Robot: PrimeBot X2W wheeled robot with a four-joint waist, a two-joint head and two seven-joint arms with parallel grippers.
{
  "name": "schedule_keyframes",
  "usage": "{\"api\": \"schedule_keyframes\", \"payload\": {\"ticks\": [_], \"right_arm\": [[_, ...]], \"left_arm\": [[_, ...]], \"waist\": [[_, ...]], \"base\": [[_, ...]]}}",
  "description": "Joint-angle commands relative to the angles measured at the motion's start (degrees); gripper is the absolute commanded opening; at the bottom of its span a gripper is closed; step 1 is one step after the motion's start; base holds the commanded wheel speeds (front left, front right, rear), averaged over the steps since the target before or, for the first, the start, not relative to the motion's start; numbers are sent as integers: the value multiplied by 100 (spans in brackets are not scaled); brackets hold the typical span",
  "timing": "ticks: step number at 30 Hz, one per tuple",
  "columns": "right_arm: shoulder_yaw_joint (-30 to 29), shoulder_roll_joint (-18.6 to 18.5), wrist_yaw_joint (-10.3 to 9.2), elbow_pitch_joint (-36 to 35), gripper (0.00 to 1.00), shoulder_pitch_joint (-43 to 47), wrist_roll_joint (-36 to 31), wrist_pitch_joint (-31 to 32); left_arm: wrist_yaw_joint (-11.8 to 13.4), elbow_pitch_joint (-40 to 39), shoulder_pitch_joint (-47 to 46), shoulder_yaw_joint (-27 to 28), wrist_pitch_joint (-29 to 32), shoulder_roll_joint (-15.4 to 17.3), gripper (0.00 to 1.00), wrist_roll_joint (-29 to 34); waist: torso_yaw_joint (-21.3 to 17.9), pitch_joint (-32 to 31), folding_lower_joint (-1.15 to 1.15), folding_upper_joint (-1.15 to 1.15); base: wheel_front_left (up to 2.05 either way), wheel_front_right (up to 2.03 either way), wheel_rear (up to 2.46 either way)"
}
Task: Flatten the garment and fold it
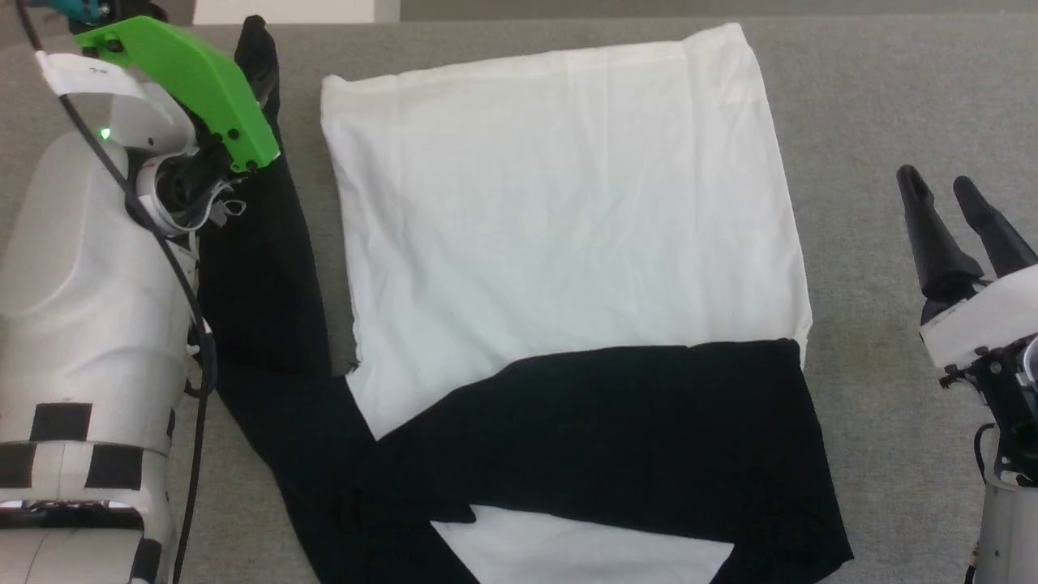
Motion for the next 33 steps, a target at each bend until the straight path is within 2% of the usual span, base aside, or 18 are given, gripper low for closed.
{"api": "schedule_keyframes", "payload": {"ticks": [1, 6, 11, 15, 21, 25, 33], "right_arm": [[-35, 4, -8, 24, 100, 107, 4, 1], [-52, 4, -8, 91, 100, 180, 54, 34], [-69, 4, -8, 183, 100, 230, 91, -10], [-121, 4, -8, 262, 100, 305, 118, -44], [-121, 4, -8, 317, 100, 333, 146, -57], [-114, 4, -8, 350, 100, 348, 178, -74], [-55, 4, -8, 410, 100, 377, 215, -121]], "left_arm": [[4, -61, 104, 50, -3, 50, 0, -70], [50, -408, 330, 132, -61, 152, 0, -123], [-73, -1131, 485, 36, -201, -26, 0, -178], [-232, -1884, 683, -537, -80, -494, 0, -103], [-417, -2316, 964, -1461, 119, -1126, 0, -145], [-479, -2279, 1163, -2202, 134, -1306, 0, -172], [-465, -1920, 1576, -3823, 8, -1361, 0, -422]], "waist": [[208, -277, -1, 0], [367, -456, -1, 0], [453, -573, -1, 0], [471, -692, -1, 0], [317, -803, -1, 0], [167, -821, -1, 0], [-159, -766, -1, 0]], "base": [[0, 0, 0], [0, 0, 0], [0, 0, 0], [0, 0, 0], [0, 0, 0], [0, 0, 0], [0, 0, 0]]}}
